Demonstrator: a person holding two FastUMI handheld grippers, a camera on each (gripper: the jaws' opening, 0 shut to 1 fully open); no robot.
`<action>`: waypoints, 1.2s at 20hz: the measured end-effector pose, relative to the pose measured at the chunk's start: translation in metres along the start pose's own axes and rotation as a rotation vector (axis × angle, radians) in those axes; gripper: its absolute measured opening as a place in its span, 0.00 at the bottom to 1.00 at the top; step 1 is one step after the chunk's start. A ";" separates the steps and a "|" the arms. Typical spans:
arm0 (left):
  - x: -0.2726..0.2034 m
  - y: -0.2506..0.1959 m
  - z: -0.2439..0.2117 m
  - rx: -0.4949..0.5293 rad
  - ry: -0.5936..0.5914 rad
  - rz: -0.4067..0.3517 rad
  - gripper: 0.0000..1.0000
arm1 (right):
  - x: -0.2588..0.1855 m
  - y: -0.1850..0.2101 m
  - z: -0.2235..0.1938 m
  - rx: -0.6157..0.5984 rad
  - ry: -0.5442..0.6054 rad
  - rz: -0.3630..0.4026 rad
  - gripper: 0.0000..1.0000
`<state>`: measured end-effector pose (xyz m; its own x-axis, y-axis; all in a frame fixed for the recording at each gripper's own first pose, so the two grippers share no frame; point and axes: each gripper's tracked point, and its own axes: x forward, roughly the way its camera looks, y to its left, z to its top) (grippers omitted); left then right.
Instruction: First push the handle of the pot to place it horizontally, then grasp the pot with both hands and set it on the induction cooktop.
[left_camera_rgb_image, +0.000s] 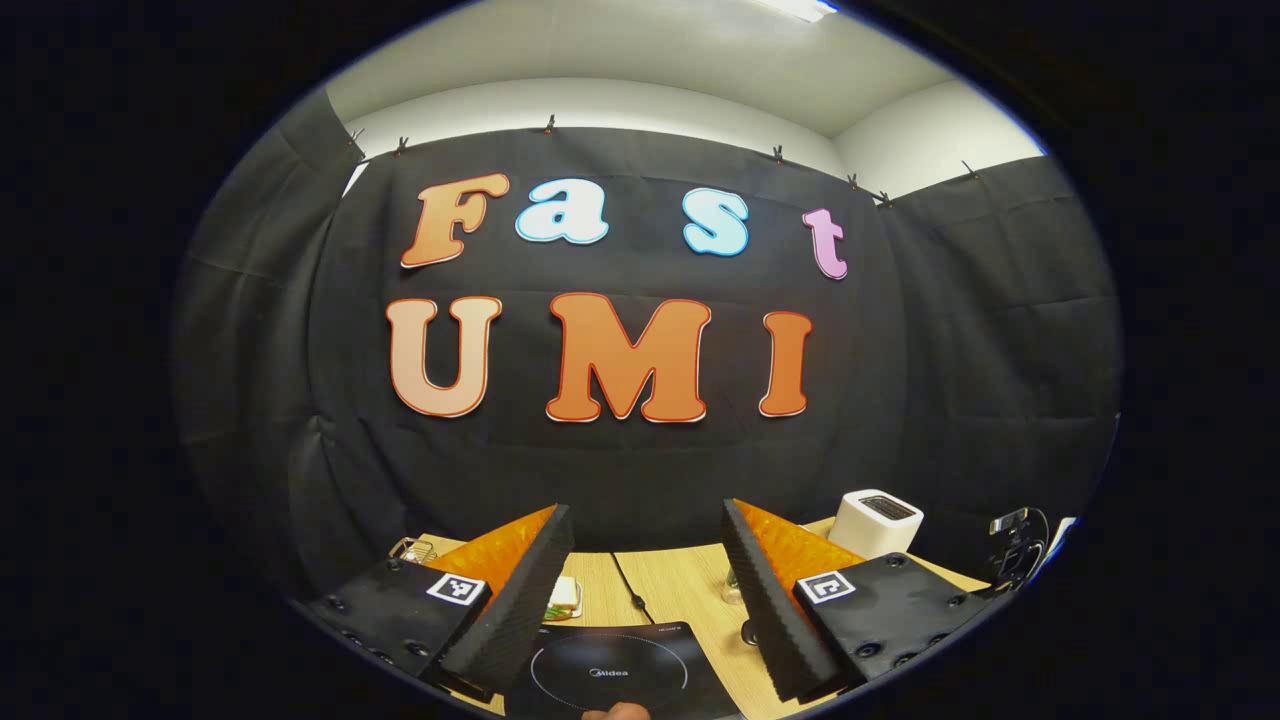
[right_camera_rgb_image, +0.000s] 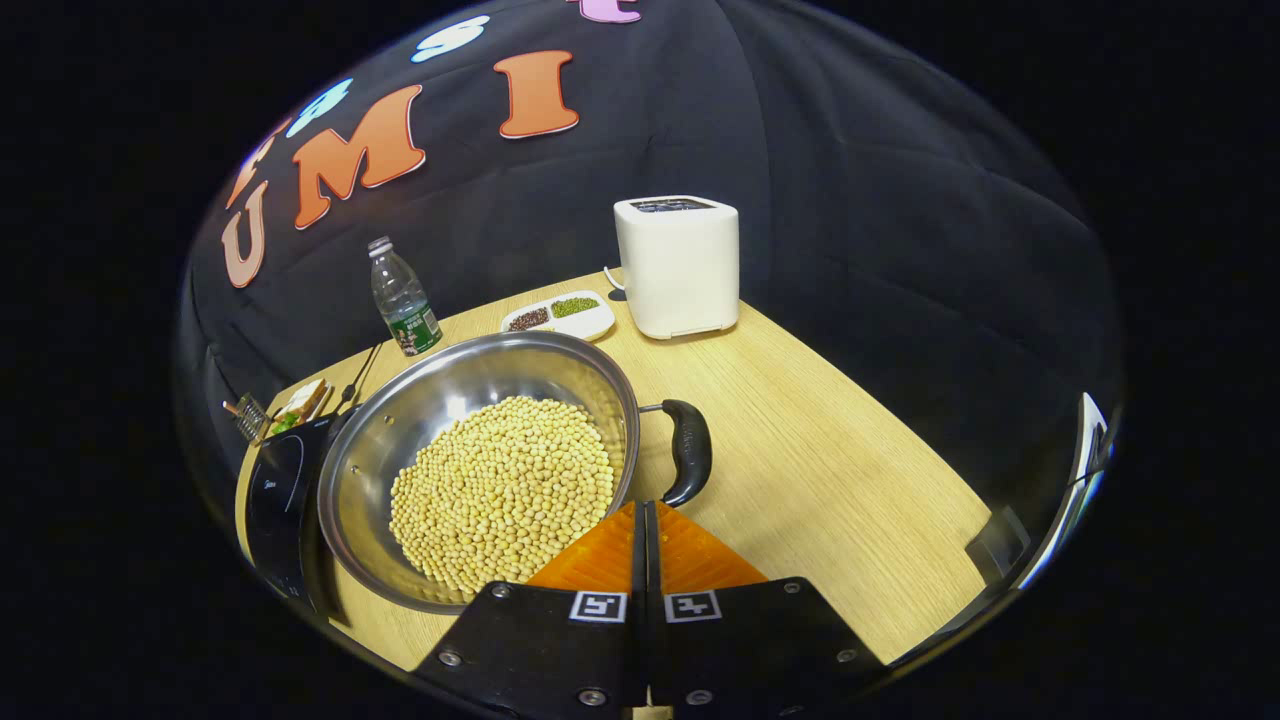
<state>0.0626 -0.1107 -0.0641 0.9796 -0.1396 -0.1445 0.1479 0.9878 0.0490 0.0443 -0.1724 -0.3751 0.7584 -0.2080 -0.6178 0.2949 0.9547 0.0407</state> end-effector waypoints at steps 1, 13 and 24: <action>0.001 0.002 -0.001 -0.002 -0.001 0.003 0.98 | 0.003 -0.001 0.001 -0.001 0.000 -0.001 0.00; 0.017 0.000 -0.015 -0.025 0.034 0.005 0.99 | 0.027 -0.002 0.017 0.023 0.022 0.025 0.00; 0.037 -0.014 -0.066 -0.017 0.122 0.010 0.98 | 0.055 -0.016 0.020 0.048 0.064 0.002 0.00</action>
<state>0.0874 -0.1246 -0.1354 0.9571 -0.1216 -0.2629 0.1353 0.9902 0.0343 0.0929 -0.2033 -0.3945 0.7209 -0.1905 -0.6663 0.3220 0.9435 0.0786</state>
